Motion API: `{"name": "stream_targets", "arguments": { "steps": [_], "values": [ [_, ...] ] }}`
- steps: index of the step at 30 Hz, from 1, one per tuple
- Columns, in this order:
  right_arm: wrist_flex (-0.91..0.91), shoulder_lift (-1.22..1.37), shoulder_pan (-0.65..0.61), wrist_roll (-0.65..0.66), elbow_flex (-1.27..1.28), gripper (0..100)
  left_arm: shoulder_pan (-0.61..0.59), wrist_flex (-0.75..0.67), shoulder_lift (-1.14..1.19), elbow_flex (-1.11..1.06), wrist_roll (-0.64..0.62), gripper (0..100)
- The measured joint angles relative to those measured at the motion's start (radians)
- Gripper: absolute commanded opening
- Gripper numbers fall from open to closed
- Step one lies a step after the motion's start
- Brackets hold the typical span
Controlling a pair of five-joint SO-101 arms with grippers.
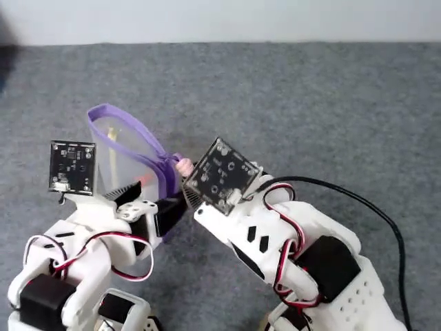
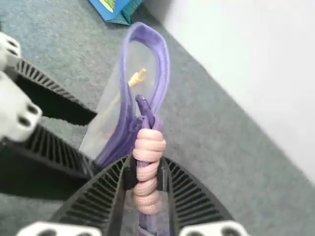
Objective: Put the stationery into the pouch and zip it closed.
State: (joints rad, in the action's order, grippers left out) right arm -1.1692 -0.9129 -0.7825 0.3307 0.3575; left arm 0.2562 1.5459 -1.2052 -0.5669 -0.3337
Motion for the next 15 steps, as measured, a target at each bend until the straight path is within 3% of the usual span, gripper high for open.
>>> {"name": "stream_targets", "arguments": {
  "steps": [9, 15],
  "values": [
    [0.012, 0.000, -0.005, 0.017, 0.000, 0.8, 0.002, -0.110, 0.000, -0.137, -0.061, 32],
    [-0.084, -0.003, -0.003, 0.017, -0.006, 0.8, -0.084, -0.201, 0.009, -0.173, -0.063, 32]
  ]
}}
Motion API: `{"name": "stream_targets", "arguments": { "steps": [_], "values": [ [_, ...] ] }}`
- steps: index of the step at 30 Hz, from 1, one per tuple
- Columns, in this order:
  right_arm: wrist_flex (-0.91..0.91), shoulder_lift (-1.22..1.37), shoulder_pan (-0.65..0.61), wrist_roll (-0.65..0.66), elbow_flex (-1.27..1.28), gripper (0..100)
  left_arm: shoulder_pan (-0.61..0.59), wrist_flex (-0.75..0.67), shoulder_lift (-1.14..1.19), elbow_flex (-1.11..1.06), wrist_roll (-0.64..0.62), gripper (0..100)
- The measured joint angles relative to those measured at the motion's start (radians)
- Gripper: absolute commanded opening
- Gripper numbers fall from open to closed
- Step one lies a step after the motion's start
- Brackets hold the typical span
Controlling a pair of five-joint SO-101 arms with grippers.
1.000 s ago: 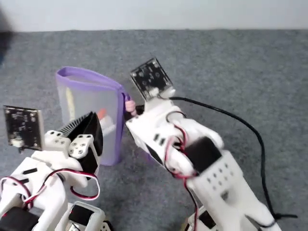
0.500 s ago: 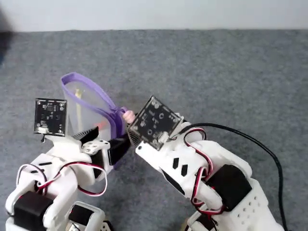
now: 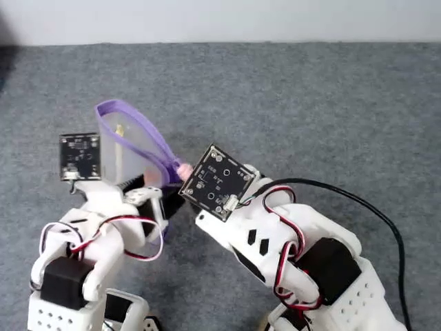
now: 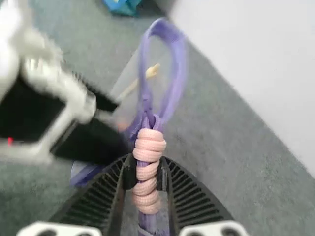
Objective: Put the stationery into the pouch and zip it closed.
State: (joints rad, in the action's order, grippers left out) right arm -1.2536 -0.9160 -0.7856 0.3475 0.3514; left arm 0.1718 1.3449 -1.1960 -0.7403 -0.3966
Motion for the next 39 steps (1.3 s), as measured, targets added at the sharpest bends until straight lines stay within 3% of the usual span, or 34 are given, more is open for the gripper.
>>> {"name": "stream_targets", "arguments": {
  "steps": [8, 16, 22, 27, 35, 39],
  "values": [
    [-0.069, -0.025, 0.003, -0.034, -0.031, 0.8, -0.060, 0.014, 0.000, 0.057, -0.002, 32],
    [-0.069, -0.066, -0.002, -0.038, -0.031, 0.8, -0.060, 0.175, -0.005, 0.195, 0.000, 32],
    [-0.044, -0.095, -0.002, -0.038, -0.031, 0.8, -0.060, 0.313, -0.012, 0.293, 0.080, 32],
    [-0.012, -0.095, -0.002, -0.038, -0.031, 0.8, -0.060, 0.327, -0.012, 0.305, 0.161, 32],
    [0.049, -0.052, -0.002, -0.038, -0.031, 0.8, 0.160, 0.327, -0.012, 0.302, 0.117, 32],
    [0.106, -0.012, -0.002, -0.038, -0.031, 0.8, 0.195, 0.313, -0.012, 0.227, 0.064, 32]
  ]
}}
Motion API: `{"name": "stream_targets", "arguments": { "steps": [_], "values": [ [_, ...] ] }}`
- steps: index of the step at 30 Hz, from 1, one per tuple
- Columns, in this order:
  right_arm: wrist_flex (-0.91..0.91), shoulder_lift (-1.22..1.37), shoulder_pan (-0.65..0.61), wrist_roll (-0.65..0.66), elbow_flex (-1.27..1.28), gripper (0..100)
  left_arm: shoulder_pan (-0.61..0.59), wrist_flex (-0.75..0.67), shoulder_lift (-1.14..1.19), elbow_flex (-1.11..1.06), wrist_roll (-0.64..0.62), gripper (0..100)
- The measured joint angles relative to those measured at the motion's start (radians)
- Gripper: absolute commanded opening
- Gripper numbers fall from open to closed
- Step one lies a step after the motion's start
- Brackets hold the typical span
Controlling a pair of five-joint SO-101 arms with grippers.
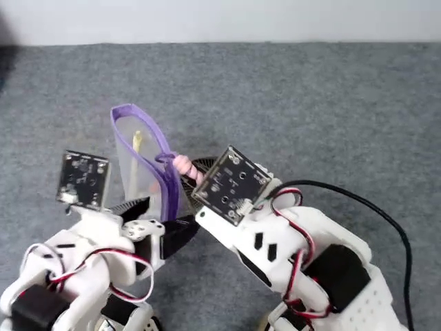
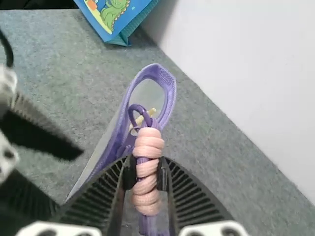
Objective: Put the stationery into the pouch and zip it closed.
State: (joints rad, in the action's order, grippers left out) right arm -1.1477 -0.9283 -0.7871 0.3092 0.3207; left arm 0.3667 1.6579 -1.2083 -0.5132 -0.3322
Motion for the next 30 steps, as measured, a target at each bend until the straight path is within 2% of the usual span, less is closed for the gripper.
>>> {"name": "stream_targets", "arguments": {
  "steps": [3, 8, 14, 18, 25, 30],
  "values": [
    [0.008, 0.011, -0.026, 0.000, 0.000, 0.8, -0.023, -0.055, 0.000, -0.061, -0.026, 32],
    [0.008, 0.011, -0.058, 0.000, 0.000, 0.8, -0.173, -0.152, 0.000, -0.112, -0.026, 32],
    [0.003, 0.011, -0.063, -0.002, 0.000, 0.8, -0.299, -0.164, 0.003, -0.095, 0.009, 32],
    [-0.009, 0.009, -0.057, -0.006, 0.000, 0.8, -0.307, -0.109, 0.000, -0.006, 0.012, 31],
    [-0.009, 0.009, -0.029, -0.006, 0.000, 0.8, -0.305, -0.035, -0.002, 0.072, 0.043, 15],
    [0.005, 0.011, -0.029, -0.006, 0.000, 0.8, -0.252, -0.034, -0.003, 0.063, 0.048, 14]
  ]
}}
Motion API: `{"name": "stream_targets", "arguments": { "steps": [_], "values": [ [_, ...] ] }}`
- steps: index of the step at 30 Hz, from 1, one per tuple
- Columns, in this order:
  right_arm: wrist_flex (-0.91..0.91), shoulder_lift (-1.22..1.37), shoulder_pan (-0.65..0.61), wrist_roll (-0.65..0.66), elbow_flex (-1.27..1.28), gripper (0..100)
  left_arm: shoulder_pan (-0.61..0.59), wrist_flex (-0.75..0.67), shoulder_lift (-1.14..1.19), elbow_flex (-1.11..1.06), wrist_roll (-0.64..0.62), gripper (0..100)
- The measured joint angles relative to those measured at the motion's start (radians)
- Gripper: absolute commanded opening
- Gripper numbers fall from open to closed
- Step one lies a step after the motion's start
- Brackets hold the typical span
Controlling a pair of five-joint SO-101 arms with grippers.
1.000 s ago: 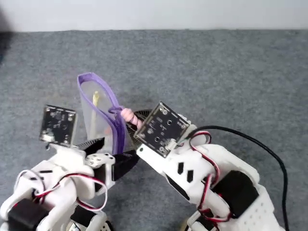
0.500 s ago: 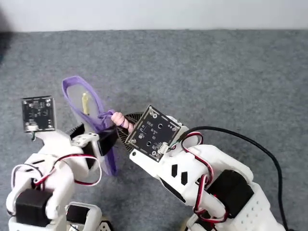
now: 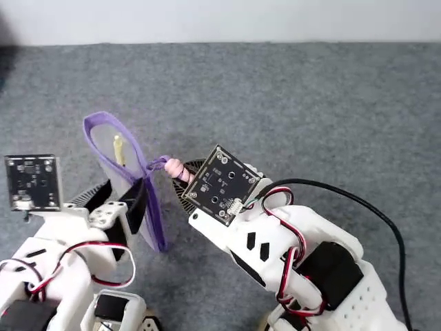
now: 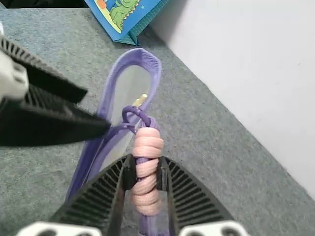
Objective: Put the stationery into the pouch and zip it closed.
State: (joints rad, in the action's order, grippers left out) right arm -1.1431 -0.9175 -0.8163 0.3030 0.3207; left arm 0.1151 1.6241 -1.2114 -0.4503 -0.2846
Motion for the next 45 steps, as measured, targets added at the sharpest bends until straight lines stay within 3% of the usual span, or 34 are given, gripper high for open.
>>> {"name": "stream_targets", "arguments": {
  "steps": [10, 15, 23, 31, 38, 45],
  "values": [
    [0.021, 0.006, 0.003, 0.000, 0.000, 0.8, 0.226, -0.060, 0.002, 0.008, -0.091, 14],
    [0.021, 0.006, 0.006, 0.000, 0.000, 0.8, 0.264, -0.081, 0.002, 0.008, -0.114, 14],
    [0.021, 0.006, -0.021, 0.000, 0.000, 0.8, 0.264, -0.091, 0.002, -0.083, -0.141, 15],
    [0.021, 0.006, -0.023, 0.000, 0.000, 0.8, 0.158, -0.091, 0.003, -0.107, -0.141, 29],
    [0.021, 0.006, -0.023, 0.000, 0.000, 0.8, 0.141, -0.091, 0.003, -0.147, -0.141, 28],
    [0.021, 0.006, -0.002, 0.000, 0.000, 0.8, 0.092, -0.091, 0.003, -0.150, -0.141, 20]
  ]
}}
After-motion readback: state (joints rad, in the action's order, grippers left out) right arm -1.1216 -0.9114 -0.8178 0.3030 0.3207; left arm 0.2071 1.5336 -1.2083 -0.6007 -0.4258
